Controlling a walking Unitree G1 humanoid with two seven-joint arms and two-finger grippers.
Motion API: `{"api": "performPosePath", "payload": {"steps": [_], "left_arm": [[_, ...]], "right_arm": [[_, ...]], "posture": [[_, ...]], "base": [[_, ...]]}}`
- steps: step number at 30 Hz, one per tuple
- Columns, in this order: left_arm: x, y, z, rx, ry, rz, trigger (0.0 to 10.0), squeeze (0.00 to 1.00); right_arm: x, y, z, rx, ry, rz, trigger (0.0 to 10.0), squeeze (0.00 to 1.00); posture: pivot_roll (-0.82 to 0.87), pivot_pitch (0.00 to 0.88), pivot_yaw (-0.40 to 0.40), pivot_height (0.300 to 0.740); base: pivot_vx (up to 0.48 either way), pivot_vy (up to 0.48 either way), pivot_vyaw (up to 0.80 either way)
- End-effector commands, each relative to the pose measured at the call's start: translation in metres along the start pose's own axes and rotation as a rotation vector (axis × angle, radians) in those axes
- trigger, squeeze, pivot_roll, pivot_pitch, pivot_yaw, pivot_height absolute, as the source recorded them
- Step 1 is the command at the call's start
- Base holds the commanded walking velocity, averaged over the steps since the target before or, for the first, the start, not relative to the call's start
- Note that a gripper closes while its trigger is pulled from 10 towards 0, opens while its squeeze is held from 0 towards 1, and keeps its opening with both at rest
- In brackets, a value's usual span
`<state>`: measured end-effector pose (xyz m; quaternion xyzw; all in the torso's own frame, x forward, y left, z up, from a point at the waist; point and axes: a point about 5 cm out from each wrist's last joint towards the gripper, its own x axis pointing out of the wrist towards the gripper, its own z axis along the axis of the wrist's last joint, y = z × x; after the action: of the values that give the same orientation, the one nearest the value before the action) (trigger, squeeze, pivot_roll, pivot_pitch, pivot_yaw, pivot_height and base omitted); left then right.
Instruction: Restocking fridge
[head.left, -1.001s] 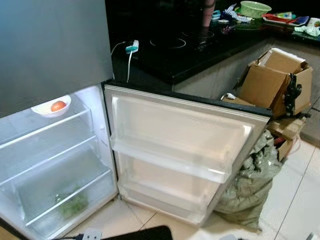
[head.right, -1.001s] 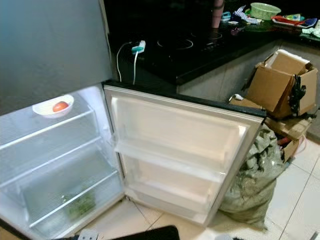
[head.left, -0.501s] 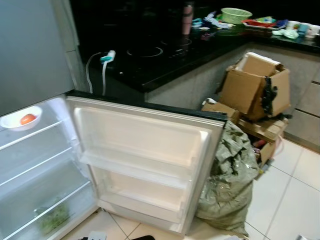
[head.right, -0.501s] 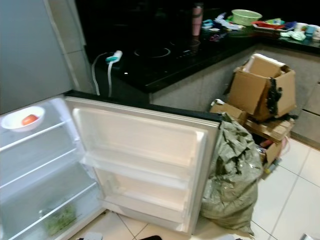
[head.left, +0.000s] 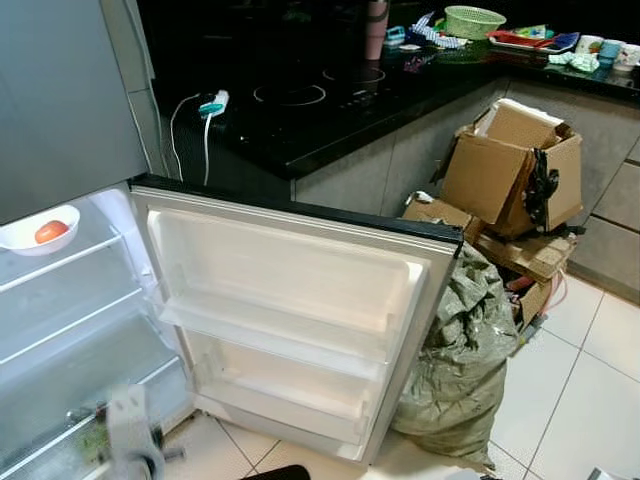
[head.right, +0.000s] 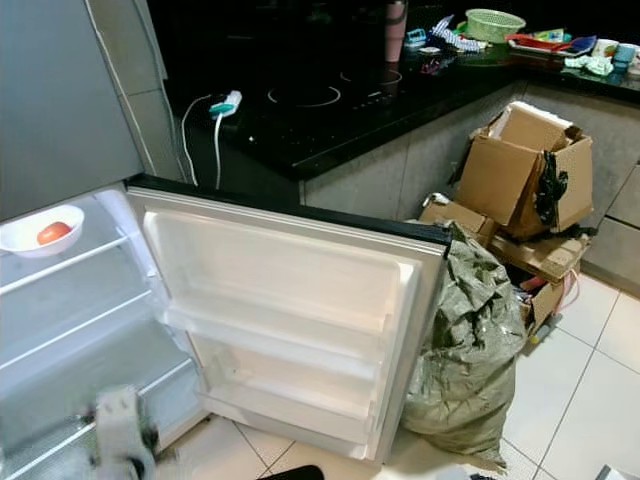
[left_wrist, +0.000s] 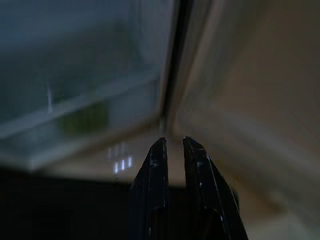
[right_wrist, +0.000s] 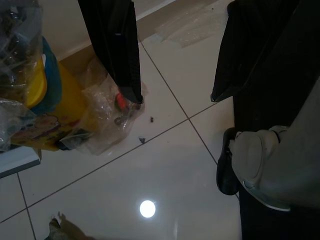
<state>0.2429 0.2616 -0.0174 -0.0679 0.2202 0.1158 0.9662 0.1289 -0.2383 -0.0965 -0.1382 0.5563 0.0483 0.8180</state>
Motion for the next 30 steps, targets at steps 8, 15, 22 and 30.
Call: {"api": "performPosePath", "payload": {"steps": [8, 15, 22, 30], "left_arm": [[0.007, 0.038, 0.1, 0.026, -0.395, 0.094, 10.0, 0.16], [0.004, 0.023, 0.142, 0.022, -0.574, -0.023, 10.0, 1.0], [0.002, -0.03, 0.178, 0.136, -0.639, -0.391, 10.0, 1.0], [-0.004, -0.084, 0.159, 0.486, -0.449, -0.82, 10.0, 1.0]], "right_arm": [[0.0, 0.0, -0.004, 0.023, 0.011, 0.004, 10.0, 0.0], [0.0, 0.001, -0.004, 0.024, 0.011, 0.007, 10.0, 0.0], [0.0, 0.001, -0.002, 0.02, 0.01, 0.008, 10.0, 0.0], [0.0, 0.003, -0.002, 0.02, 0.01, 0.011, 10.0, 0.0]], "posture": [[-0.05, 0.002, -0.011, 0.74], [-0.04, 0.005, -0.012, 0.74], [-0.04, 0.0, -0.009, 0.74], [-0.05, 0.0, -0.003, 0.74]], "base": [[0.0, 0.0, 0.0], [0.0, 0.0, 0.0], [0.0, 0.0, 0.0], [0.0, 0.0, 0.0]]}}
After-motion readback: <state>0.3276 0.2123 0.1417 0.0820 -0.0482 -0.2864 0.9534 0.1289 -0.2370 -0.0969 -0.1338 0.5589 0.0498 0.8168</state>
